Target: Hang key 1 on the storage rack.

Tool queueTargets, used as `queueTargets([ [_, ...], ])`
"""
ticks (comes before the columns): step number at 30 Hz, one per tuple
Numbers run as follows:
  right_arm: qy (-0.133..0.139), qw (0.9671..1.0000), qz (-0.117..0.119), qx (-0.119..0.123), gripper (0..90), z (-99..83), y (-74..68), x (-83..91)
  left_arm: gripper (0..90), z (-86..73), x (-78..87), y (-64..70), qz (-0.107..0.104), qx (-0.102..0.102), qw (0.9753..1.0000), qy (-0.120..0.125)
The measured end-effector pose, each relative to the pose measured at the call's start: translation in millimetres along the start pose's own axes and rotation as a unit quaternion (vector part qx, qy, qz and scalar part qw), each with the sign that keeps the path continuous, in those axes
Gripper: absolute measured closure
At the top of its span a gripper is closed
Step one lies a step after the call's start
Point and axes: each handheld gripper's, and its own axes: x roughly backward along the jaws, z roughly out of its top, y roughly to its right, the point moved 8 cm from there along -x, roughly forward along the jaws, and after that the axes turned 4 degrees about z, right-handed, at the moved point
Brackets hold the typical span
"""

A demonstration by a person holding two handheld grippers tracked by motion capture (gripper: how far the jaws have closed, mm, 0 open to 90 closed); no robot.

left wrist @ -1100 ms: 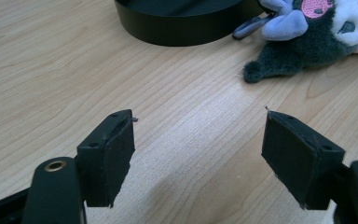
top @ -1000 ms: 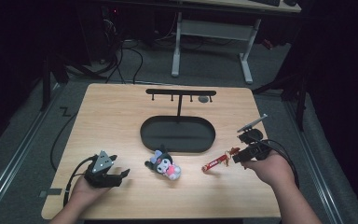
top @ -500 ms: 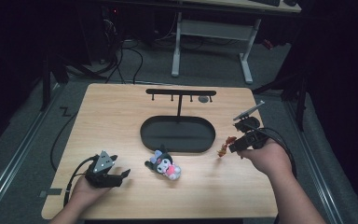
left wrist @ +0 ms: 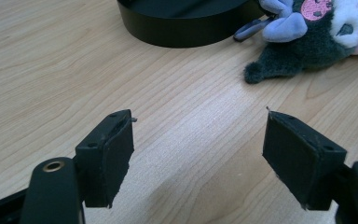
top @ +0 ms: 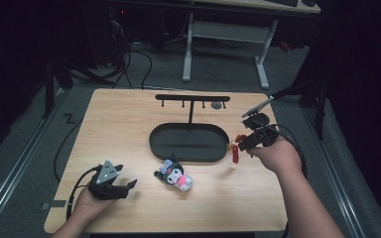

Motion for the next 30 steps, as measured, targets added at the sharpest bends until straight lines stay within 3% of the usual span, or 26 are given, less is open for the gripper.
queueTargets([
  [21,0.009,0.9999,0.009,-0.009,66.9,35.1,1.6,5.0,24.8,-2.2,-0.2,1.5,-0.006,-0.001,1.0000,-0.006],
  [30,-0.003,0.9997,0.015,-0.017,66.9,45.0,9.1,5.5,24.8,-2.4,-1.9,1.0,-0.007,-0.004,0.9999,-0.008],
])
